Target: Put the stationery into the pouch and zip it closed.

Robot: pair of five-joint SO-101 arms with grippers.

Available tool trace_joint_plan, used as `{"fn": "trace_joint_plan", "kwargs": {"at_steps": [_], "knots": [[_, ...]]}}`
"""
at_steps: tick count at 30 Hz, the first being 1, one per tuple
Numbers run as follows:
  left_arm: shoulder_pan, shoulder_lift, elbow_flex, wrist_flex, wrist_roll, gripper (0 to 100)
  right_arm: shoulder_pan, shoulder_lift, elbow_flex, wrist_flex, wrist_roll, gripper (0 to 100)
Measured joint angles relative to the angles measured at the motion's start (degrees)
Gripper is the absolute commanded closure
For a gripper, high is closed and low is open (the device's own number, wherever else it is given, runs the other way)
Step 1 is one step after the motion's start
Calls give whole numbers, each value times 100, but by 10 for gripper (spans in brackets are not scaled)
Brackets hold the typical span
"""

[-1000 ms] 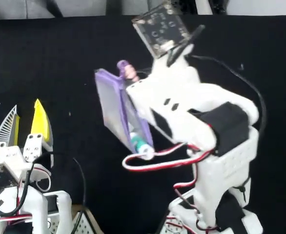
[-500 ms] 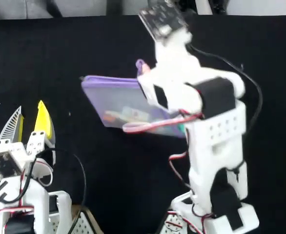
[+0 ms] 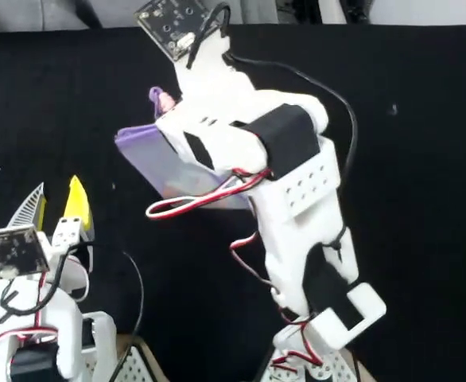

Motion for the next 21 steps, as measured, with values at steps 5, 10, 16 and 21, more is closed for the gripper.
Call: {"fn": "trace_joint_plan", "kwargs": {"at_steps": [5,10,16,21], "knots": [[-9,0,264,0,0,835,-70,334,-167,-70,220,988],[-123,0,501,0,-35,837,-554,756,-176,-448,448,988],[-695,0,519,9,-53,878,-730,1213,-176,-1081,659,988],[-747,0,519,26,-62,962,-862,1600,-176,-1688,686,988]]}}
